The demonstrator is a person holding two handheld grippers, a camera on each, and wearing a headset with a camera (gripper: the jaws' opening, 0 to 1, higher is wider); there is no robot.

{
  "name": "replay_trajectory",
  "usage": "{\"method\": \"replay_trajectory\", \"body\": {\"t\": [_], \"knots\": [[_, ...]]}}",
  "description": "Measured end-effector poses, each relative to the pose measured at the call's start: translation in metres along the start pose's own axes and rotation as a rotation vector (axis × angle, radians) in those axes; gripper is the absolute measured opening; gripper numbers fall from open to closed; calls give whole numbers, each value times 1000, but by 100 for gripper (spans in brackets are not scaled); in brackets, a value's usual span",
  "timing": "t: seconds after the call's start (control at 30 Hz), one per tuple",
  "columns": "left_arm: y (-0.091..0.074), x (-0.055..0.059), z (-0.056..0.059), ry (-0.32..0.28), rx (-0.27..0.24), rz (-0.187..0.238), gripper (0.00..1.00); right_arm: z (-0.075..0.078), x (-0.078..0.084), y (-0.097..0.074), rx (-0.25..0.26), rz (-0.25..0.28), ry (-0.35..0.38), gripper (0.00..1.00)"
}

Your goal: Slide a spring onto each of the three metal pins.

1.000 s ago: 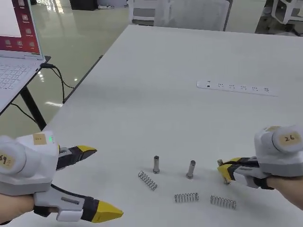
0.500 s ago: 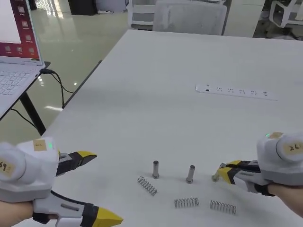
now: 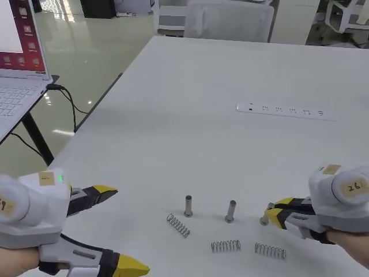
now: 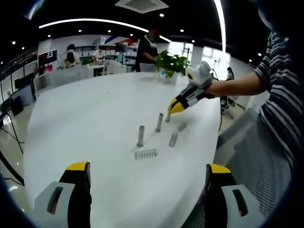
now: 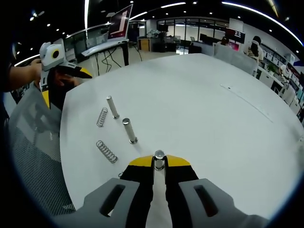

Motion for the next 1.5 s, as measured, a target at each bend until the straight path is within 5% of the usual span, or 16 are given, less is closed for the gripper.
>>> {"method": "replay_trajectory", "body": {"t": [0.47,1.5], "knots": [[2,0,0,-2,-1,3,98,0,0,-5,-1,12,-18,6],[4,-4,-1,1,10,13,98,-3,-10,-20,-16,61,-39,30]]}}
Point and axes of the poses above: the centre of the closed fingertips' face, and the gripper's own axes: y roughly forward along the fingers, z roughly to its right, x roughly out of its underside, the point moved 3 cm from there along -y, roughly backward along the fingers, and after that the axes turned 8 degrees about z, right-handed, at the moved point
